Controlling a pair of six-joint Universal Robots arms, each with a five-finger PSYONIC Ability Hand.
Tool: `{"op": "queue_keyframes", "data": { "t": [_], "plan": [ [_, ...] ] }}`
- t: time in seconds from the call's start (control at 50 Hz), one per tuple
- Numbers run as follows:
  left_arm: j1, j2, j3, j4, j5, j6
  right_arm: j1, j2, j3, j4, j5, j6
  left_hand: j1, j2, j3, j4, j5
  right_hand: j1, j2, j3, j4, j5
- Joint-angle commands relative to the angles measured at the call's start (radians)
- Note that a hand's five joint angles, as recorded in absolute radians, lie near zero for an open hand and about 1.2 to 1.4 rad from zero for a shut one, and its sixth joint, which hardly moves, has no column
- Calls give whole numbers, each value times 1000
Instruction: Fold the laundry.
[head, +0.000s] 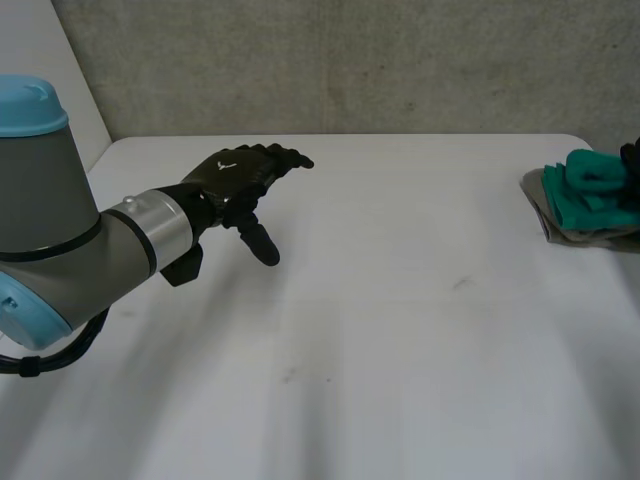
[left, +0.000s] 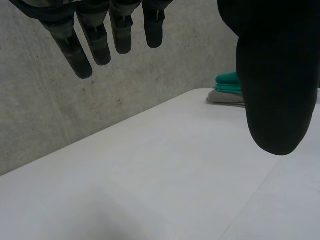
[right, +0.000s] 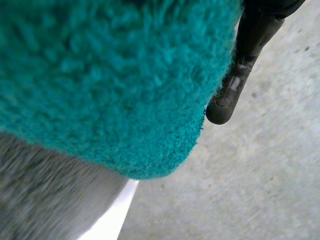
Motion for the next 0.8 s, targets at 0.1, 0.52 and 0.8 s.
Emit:
{"op": "queue_keyframes", "data": {
  "t": [0.1, 0.52, 0.8],
  "plan": [
    [0, -9, 0, 1, -1, 0, -2, -56, 71, 69, -12, -11, 39, 29, 22, 30, 7, -734, -993, -961, -1014, -948],
    [-3, 184, -6, 4, -102, -72, 268, -805, 596, 120, 165, 308, 16, 5, -2, 6, -17, -734, -993, -961, -1014, -948],
    [57, 323, -135, 18, -315, -64, 545, -1035, 1014, 28, 316, 546, -5, -15, -22, -15, -37, -734, -993, -961, -1014, -948]
  ]
}}
